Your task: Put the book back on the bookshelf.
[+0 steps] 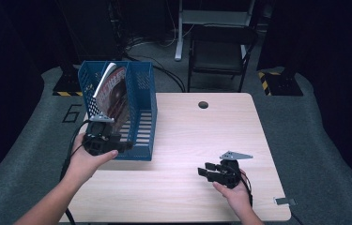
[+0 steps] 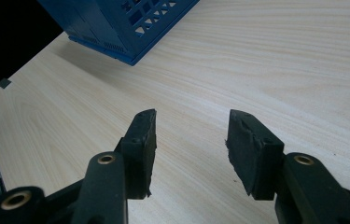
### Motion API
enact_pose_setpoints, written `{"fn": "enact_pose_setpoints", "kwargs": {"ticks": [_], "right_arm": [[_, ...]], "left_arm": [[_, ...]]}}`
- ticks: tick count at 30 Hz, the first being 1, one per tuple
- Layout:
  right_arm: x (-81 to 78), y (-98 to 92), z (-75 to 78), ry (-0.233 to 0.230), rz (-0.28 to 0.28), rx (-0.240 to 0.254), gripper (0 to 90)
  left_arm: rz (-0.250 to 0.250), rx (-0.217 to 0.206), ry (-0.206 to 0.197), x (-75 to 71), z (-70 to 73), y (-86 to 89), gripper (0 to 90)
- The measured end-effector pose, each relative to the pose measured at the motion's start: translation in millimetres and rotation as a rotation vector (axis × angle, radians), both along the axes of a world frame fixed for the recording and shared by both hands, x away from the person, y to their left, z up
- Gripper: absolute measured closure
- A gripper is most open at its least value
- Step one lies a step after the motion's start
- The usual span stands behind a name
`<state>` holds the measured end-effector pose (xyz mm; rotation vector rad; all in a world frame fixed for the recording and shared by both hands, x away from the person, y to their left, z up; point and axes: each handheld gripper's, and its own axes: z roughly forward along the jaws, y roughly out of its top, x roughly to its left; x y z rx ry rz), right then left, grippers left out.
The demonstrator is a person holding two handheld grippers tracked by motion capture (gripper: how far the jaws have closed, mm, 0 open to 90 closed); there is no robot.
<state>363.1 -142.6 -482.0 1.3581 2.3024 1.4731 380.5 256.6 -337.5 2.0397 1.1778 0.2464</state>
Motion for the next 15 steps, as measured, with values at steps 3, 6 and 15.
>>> {"fn": "enact_pose_setpoints", "kwargs": {"ticks": [3,6,15], "right_arm": [[0.4,-0.5,0.0,-0.001,0.003,-0.002,52.0],[0.3,0.0,-0.1,-0.003,0.004,-0.001,52.0],[-0.6,-0.4,0.9,-0.004,0.005,0.0,52.0]], "left_arm": [[-0.01,0.006,0.011,-2.3,-10.0,-1.7,36.9],[0.002,-0.01,0.009,-4.6,-17.9,-3.0,36.9],[-0.006,-0.018,-0.005,-18.1,-35.5,-8.9,36.9]]}}
